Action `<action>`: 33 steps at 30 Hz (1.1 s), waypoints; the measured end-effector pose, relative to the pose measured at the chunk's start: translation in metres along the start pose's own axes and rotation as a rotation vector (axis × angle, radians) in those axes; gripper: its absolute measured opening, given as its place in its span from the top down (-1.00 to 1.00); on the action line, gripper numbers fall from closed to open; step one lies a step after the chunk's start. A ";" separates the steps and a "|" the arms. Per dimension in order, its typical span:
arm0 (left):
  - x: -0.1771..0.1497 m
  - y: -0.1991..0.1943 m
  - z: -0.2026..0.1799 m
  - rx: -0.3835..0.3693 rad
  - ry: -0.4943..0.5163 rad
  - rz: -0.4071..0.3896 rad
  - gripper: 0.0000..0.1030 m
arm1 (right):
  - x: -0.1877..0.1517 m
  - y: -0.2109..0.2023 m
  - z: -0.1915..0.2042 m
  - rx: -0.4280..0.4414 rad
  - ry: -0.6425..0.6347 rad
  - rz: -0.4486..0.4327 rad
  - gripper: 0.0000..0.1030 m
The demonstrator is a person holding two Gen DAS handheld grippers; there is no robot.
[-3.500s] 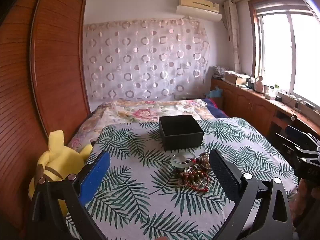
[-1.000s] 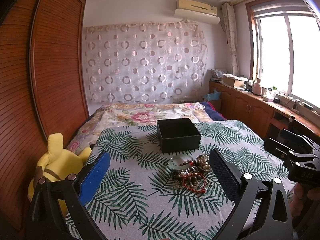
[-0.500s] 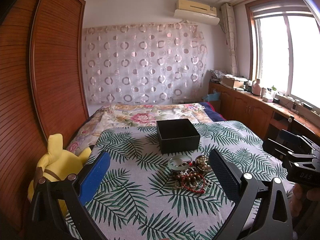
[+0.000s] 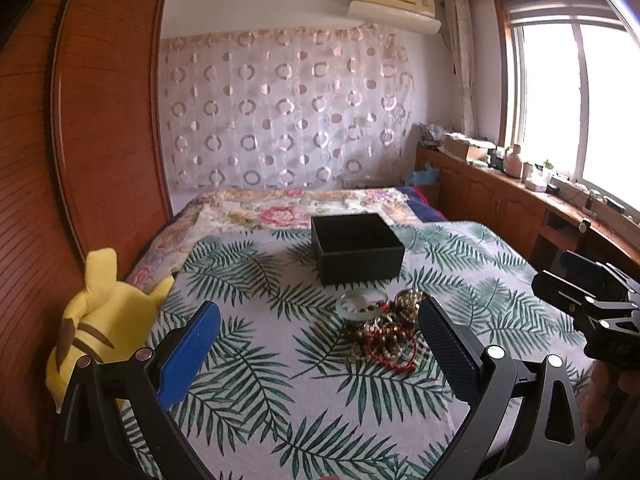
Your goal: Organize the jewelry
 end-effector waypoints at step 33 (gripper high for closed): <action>-0.008 0.195 -0.031 -0.294 0.095 0.381 -0.59 | -0.046 0.112 -0.017 0.067 -0.099 0.264 -0.51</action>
Point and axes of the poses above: each gripper's, at about its wrist camera, not at the fingertips, and y roughly the way its jaws point, z to its left, x to its top, the point moved 8 cm from there along y, roughly the way its jaws point, and after that the axes turned 12 degrees about z, right-handed, at the moved point
